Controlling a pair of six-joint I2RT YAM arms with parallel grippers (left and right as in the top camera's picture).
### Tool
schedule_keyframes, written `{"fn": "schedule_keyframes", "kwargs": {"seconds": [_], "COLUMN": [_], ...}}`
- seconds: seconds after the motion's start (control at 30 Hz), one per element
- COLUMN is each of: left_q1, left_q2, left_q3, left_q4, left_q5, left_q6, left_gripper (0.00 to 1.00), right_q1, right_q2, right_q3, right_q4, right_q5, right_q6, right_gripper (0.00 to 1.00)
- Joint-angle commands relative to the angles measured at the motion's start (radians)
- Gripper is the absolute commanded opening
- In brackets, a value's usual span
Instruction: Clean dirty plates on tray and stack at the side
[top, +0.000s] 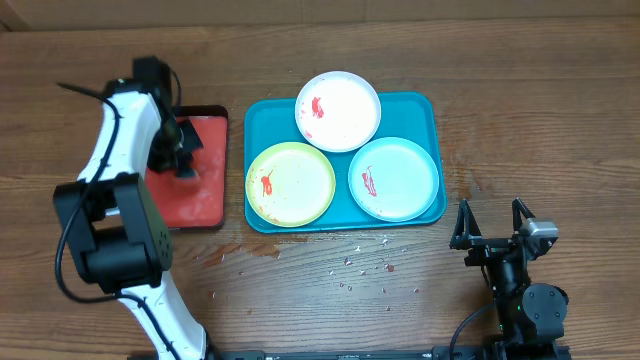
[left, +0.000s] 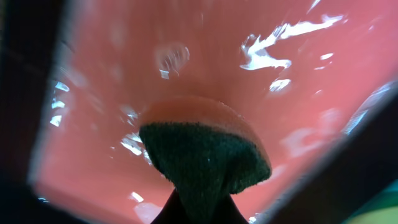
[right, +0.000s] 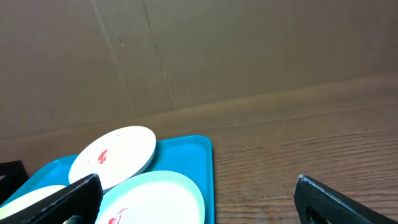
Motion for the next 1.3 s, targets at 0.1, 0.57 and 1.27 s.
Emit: {"fn": "schedule_keyframes", "kwargs": {"seconds": [0.1, 0.57, 1.27], "left_q1": [-0.006, -0.051, -0.232], "left_q2": [-0.026, -0.014, -0.023], "left_q3": [0.275, -0.016, 0.532], "left_q4": [-0.216, 0.006, -0.522], "left_q5": [0.055, -0.064, 0.302], "left_q6": [0.045, -0.052, 0.003], "left_gripper": [0.04, 0.04, 0.04], "right_q1": [0.005, 0.005, 0.005], "right_q2": [-0.008, -0.008, -0.008], "right_q3": [-0.010, -0.010, -0.010], "right_q4": [0.007, 0.007, 0.007], "right_q5": [0.013, 0.013, 0.013], "right_q6": [-0.007, -0.007, -0.007], "right_gripper": [1.00, 1.00, 1.00]}}
